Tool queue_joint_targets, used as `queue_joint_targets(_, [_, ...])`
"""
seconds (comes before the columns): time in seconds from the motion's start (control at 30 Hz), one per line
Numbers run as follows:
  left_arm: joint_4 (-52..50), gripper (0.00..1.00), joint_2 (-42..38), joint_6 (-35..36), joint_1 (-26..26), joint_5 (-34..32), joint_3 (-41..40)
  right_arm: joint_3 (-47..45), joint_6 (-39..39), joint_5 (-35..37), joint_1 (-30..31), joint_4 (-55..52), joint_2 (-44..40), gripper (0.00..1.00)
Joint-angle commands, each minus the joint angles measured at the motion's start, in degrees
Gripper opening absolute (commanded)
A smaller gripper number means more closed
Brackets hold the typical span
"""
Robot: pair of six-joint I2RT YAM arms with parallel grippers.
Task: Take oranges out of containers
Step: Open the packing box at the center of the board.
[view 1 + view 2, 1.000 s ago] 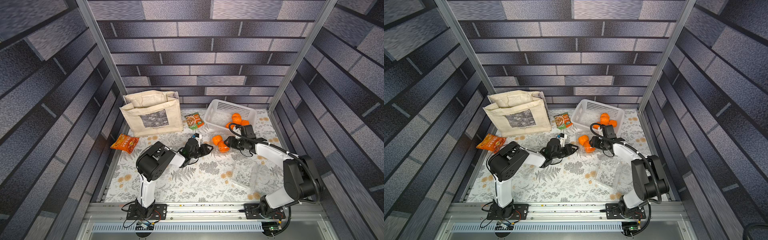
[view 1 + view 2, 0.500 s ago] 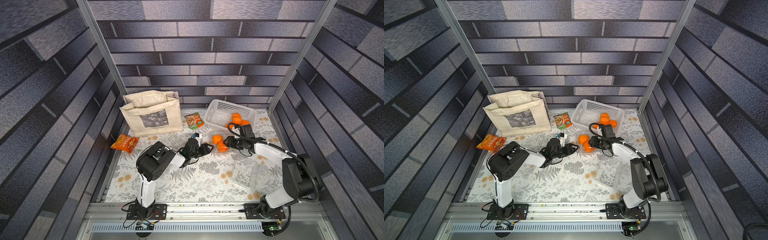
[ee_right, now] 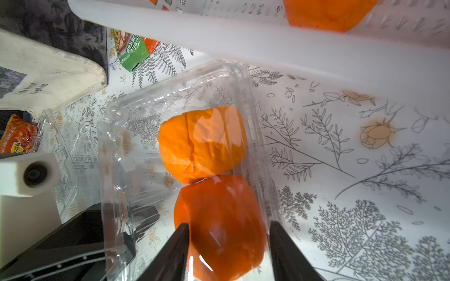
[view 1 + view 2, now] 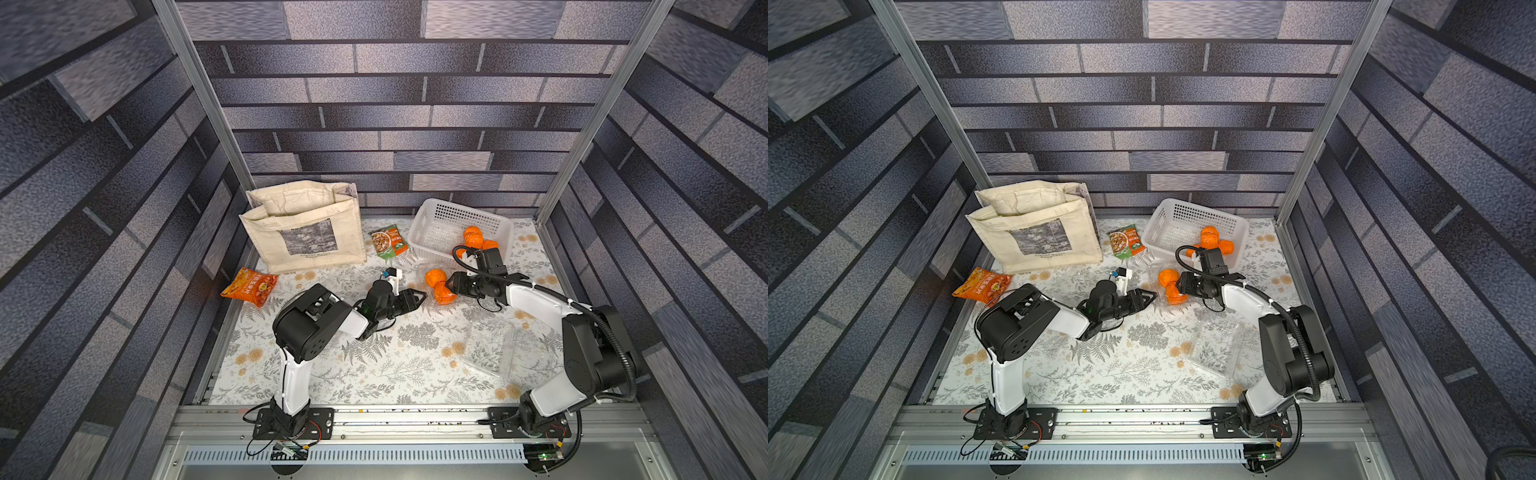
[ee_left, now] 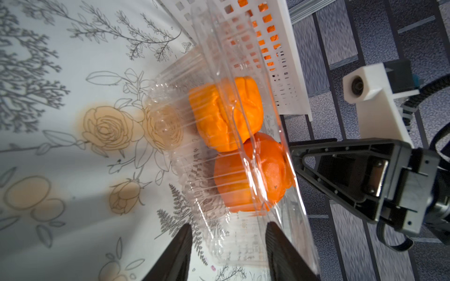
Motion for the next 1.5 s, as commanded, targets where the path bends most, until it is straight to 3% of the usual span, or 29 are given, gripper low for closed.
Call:
queue_joint_targets(0.0, [8.9,0.51,0.4,-1.3,-1.3,2.8,-0.2,0.2,-1.5,-3.1,2.6,-7.2,2.4,0.54])
queue_joint_targets(0.2, [16.5,0.50,3.3,-3.8,-1.2,3.3,-0.4,0.5,-1.6,-3.2,2.6,-7.6,2.2,0.54])
queue_joint_targets(0.33, [10.4,0.50,2.5,-2.8,-1.2,3.2,0.9,0.6,-1.6,-3.2,2.6,-7.6,2.0,0.54])
queue_joint_targets(0.67, [6.2,0.53,2.2,-2.3,-1.4,3.3,2.6,3.0,-4.2,0.3,4.9,-10.9,2.6,0.54])
queue_joint_targets(0.87, [-3.0,0.56,-0.6,0.6,-1.7,2.5,3.8,3.5,-4.9,1.0,5.6,-11.3,3.0,0.54])
queue_joint_targets(1.2, [-17.7,0.37,-5.7,6.5,-2.9,-1.7,5.8,2.8,-4.5,1.7,5.6,-10.7,2.9,0.54])
queue_joint_targets(1.33, [-18.0,0.30,-5.7,7.1,-3.2,-2.0,6.1,2.7,-4.5,1.8,5.6,-10.6,2.8,0.54])
queue_joint_targets(1.4, [-18.0,0.19,-5.6,7.7,-3.2,-1.6,6.2,2.5,-4.4,1.8,5.7,-10.6,2.8,0.54])
queue_joint_targets(1.47, [-17.2,0.00,-5.6,8.0,-3.2,-1.1,6.2,2.2,-4.4,1.6,5.7,-10.5,2.8,0.54])
